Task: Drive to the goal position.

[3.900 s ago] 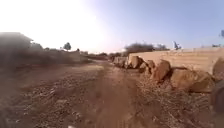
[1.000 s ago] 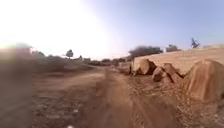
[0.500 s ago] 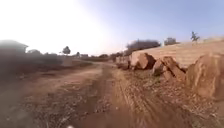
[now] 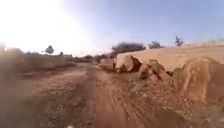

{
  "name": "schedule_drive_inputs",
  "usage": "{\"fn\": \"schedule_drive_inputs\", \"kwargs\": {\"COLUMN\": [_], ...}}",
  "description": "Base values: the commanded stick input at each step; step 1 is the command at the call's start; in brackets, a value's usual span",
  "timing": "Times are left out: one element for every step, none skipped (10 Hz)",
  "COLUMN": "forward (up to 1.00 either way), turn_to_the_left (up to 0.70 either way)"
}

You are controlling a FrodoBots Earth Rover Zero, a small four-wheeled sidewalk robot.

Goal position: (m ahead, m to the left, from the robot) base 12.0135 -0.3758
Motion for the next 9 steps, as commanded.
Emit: {"fn": "schedule_drive_inputs", "kwargs": {"forward": [0.70,0.70,0.70,0.70,0.70,0.70,0.70,0.70,0.70], "turn_to_the_left": [0.00,0.00,0.00,0.00,0.00,0.00,0.00,0.00,0.00]}}
